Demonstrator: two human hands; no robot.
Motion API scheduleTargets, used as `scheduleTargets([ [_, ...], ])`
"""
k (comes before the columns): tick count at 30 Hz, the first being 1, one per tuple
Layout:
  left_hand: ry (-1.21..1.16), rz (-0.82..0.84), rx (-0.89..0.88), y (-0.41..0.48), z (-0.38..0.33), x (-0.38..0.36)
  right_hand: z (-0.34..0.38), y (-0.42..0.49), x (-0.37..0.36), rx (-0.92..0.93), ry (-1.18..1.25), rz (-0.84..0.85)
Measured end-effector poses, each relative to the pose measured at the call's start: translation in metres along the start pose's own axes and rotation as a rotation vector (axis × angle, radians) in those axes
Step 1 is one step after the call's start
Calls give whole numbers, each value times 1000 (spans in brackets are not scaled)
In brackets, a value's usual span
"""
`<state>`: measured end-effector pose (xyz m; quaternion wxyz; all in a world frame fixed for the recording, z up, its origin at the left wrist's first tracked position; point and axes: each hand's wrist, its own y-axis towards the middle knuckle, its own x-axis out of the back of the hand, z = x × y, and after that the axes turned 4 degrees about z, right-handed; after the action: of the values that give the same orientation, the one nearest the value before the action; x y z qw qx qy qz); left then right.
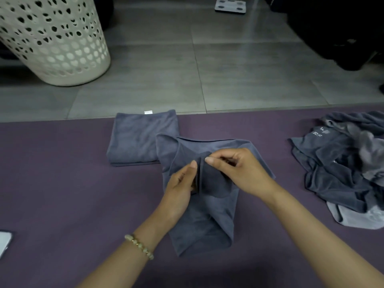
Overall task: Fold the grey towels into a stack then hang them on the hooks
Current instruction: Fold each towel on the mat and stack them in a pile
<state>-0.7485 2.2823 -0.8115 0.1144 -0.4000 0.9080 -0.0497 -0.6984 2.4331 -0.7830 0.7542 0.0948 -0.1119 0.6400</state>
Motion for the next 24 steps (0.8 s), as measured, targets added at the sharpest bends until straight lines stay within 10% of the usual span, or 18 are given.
scheduleTargets([
  [11, 304, -98, -250, 6, 11, 2, -20, 1, -4, -170, 175, 26],
  [24, -269, -593, 55, 35, 15, 39, -109, -35, 13, -393, -4, 78],
])
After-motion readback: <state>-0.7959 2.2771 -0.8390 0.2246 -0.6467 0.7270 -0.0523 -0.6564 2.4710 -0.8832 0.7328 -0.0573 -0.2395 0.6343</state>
